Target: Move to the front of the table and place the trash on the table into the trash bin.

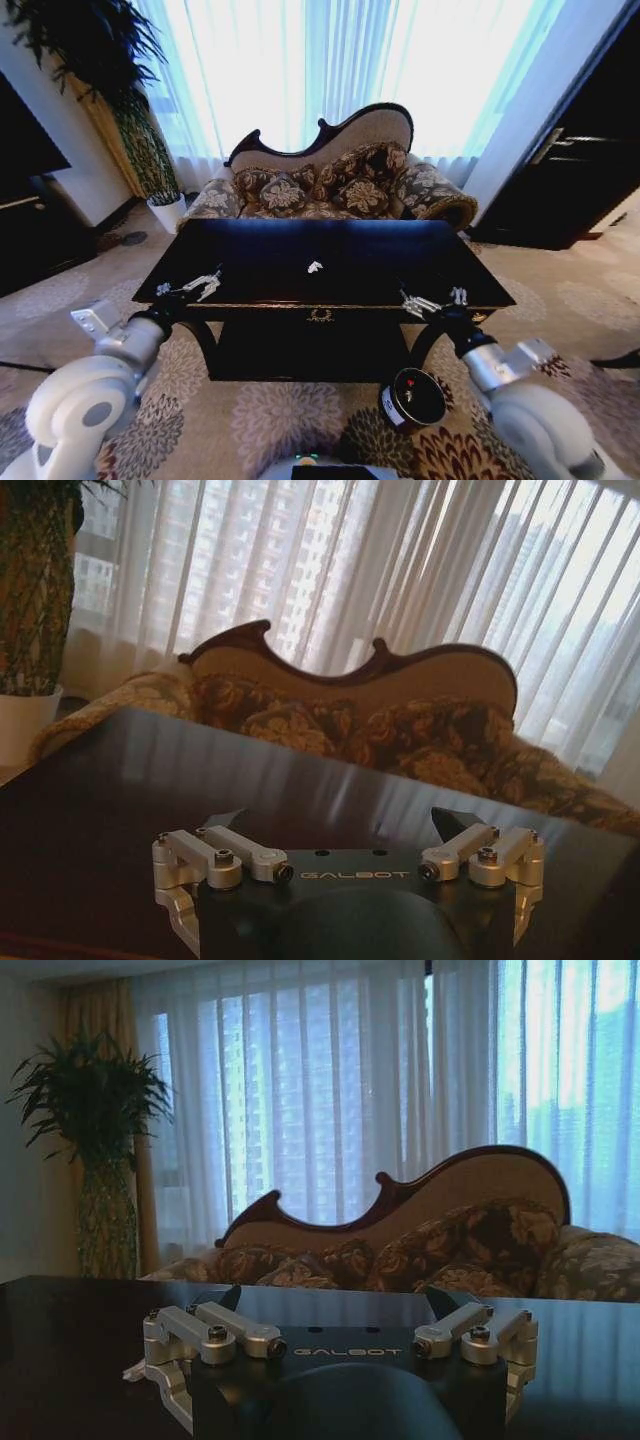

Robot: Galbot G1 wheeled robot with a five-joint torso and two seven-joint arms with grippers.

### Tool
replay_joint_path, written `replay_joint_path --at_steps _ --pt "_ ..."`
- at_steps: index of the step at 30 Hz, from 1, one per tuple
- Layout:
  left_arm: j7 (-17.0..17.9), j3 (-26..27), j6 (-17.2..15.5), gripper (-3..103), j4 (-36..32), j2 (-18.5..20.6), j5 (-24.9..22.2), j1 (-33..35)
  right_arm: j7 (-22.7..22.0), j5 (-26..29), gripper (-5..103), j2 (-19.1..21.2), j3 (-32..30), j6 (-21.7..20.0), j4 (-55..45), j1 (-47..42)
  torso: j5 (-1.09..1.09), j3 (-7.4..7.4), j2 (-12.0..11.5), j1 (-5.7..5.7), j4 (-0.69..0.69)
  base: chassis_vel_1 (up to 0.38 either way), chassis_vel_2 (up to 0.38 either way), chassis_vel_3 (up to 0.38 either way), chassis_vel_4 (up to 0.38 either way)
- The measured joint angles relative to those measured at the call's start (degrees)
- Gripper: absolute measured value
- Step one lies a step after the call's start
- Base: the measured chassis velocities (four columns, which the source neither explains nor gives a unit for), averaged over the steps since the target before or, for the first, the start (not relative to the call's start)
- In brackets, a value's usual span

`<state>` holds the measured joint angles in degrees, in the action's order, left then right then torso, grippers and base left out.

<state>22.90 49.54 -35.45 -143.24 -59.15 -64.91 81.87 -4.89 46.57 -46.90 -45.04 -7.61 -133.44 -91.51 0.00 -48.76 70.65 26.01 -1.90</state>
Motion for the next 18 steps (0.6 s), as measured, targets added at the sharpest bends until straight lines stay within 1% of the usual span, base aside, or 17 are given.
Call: replay_joint_path --at_steps 1,2,3,5,7,9,10,13,14,15,16,17,18 --pt "0.0 0.8 -0.2 100 0.0 -0.1 0.2 0.9 -0.3 1.7 100 2.9 1.5 -1.0 2.1 3.3 -0.01 0.00 0.0 0.00 0.04 0.000 0.000 0.000 0.000" --pt "0.0 1.4 -0.3 100 0.0 -0.4 0.4 1.6 -0.4 2.7 100 4.7 2.7 -1.7 3.4 5.5 0.00 0.00 0.0 0.00 0.05 0.000 0.000 0.000 0.000" --pt "0.0 1.4 -0.3 100 0.0 -0.4 0.4 1.6 -0.4 2.7 100 4.7 2.7 -1.7 3.4 5.5 0.00 0.00 0.0 0.00 0.05 0.000 0.000 0.000 0.000" --pt "0.0 2.2 -0.5 100 0.0 -1.1 0.9 2.9 -1.0 5.0 100 8.2 5.3 -2.8 6.2 9.6 -0.02 0.00 0.0 0.00 0.05 0.000 0.000 0.000 0.000" --pt "-0.2 3.2 -0.6 100 0.0 -1.9 2.1 4.4 -1.8 7.6 100 11.6 9.7 -3.7 9.5 14.5 -0.02 0.00 0.0 0.00 0.04 0.000 0.000 0.000 0.000" --pt "-0.2 5.0 -0.6 100 0.0 -2.3 2.3 5.4 -2.1 9.2 100 14.2 14.5 -4.1 12.4 20.2 0.00 -0.01 0.0 0.00 0.04 0.000 0.000 0.000 0.000" --pt "-0.2 5.0 -0.6 100 0.0 -2.3 2.3 5.4 -2.1 9.2 100 14.2 14.5 -4.1 12.4 20.2 0.00 -0.01 0.0 0.00 0.04 0.000 0.000 0.000 0.000" --pt "-0.4 8.3 -0.5 100 0.0 -2.4 1.4 5.7 -2.3 11.1 100 17.1 22.8 -5.2 15.7 30.1 -0.01 0.00 0.0 0.00 0.04 0.000 0.000 0.000 0.000" --pt "-0.4 9.3 -0.5 100 0.0 -2.3 0.8 5.5 -2.4 11.5 100 18.0 26.8 -5.5 16.8 33.8 -0.04 0.00 0.0 0.00 0.04 0.000 0.000 0.000 0.000" --pt "-0.4 9.3 -0.5 100 0.0 -2.3 0.8 5.5 -2.4 11.5 100 18.0 26.8 -5.5 16.8 33.8 -0.04 0.00 0.0 0.00 0.04 0.000 0.000 0.000 0.000" --pt "-0.4 9.9 -0.5 100 0.0 -2.1 0.6 5.4 -2.5 11.5 100 18.4 30.0 -5.6 17.6 36.5 -0.04 0.00 0.0 0.00 0.04 0.000 0.000 0.000 0.000" --pt "-0.6 11.3 -0.5 100 0.0 -1.7 0.2 5.1 -2.5 11.6 100 18.7 35.9 -5.8 19.2 41.7 -0.01 0.00 0.0 0.00 0.03 0.000 0.000 0.000 0.000" --pt "-0.7 12.1 -0.5 100 0.0 -1.4 -0.2 4.9 -2.5 11.6 100 18.7 40.3 -5.8 20.4 46.2 0.01 0.00 0.0 0.00 0.03 0.000 0.000 0.000 0.000"
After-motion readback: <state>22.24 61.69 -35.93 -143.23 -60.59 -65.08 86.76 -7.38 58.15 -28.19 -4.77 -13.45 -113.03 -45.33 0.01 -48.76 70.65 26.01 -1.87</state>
